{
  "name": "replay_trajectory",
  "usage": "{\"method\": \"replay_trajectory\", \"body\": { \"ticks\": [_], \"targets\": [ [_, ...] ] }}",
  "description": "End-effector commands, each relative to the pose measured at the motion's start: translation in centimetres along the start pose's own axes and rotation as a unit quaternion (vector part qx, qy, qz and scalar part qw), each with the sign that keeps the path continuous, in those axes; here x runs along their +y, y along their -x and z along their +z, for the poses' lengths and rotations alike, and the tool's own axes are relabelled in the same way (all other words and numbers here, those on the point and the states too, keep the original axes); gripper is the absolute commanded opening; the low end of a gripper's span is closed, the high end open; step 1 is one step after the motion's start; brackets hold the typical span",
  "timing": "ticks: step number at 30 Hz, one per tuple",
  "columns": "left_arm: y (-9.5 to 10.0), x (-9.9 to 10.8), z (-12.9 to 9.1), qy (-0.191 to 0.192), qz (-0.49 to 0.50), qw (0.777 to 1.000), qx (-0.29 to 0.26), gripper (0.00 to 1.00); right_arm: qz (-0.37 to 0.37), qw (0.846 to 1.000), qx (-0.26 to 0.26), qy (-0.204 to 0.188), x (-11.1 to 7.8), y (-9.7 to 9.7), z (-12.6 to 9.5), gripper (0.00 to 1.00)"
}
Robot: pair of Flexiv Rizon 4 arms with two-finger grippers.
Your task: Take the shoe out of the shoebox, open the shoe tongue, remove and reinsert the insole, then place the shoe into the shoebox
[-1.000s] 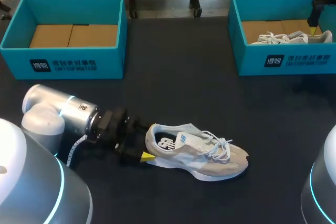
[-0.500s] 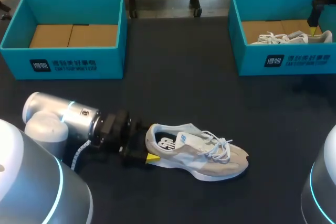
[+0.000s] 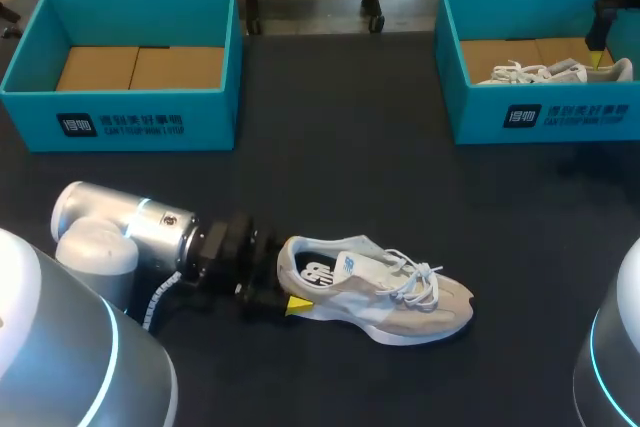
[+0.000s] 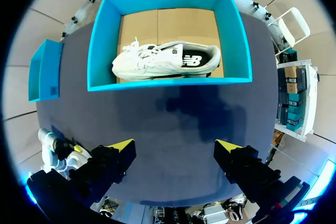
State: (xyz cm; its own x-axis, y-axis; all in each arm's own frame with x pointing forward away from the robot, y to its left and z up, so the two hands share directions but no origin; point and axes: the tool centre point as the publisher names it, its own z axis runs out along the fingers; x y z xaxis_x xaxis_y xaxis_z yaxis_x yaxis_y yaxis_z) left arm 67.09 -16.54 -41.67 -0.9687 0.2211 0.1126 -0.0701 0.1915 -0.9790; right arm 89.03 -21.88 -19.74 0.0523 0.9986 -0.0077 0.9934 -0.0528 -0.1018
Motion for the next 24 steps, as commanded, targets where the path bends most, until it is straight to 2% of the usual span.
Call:
{"method": "replay_trajectory", "body": {
  "ticks": [1,7,8,9,10,11,17,24],
  "targets": [
    [0.1,0.1,0.7,-0.003,-0.001,1.0,-0.001,1.0,0.0,1.0,0.0,0.001,-0.1,0.0,0.0,1.0],
    [0.1,0.1,1.3,-0.002,0.0,1.0,-0.001,1.0,0.0,1.0,0.0,0.001,-0.1,0.0,0.0,1.0],
    [0.1,0.1,1.3,-0.002,0.0,1.0,-0.002,0.91,0.0,1.0,0.0,0.001,-0.1,0.0,0.0,1.0],
    [0.1,0.1,1.3,-0.002,0.0,1.0,-0.002,0.47,0.0,1.0,0.0,0.001,-0.1,0.0,0.0,1.0],
    [0.1,0.1,1.3,-0.003,-0.001,1.0,-0.003,0.34,0.0,1.0,0.0,0.001,-0.1,0.0,0.0,1.0],
    [0.1,0.1,1.3,-0.003,-0.001,1.0,-0.003,0.0,0.0,1.0,0.0,0.001,-0.1,0.0,0.0,1.0],
    [-0.8,0.2,0.8,-0.007,0.001,1.0,-0.017,0.0,0.0,1.0,0.0,0.001,-0.1,0.0,0.0,1.0],
    [-3.1,0.6,-0.7,-0.003,0.006,0.998,-0.062,0.0,0.0,1.0,0.0,0.001,-0.1,0.0,0.0,1.0]
  ]
}}
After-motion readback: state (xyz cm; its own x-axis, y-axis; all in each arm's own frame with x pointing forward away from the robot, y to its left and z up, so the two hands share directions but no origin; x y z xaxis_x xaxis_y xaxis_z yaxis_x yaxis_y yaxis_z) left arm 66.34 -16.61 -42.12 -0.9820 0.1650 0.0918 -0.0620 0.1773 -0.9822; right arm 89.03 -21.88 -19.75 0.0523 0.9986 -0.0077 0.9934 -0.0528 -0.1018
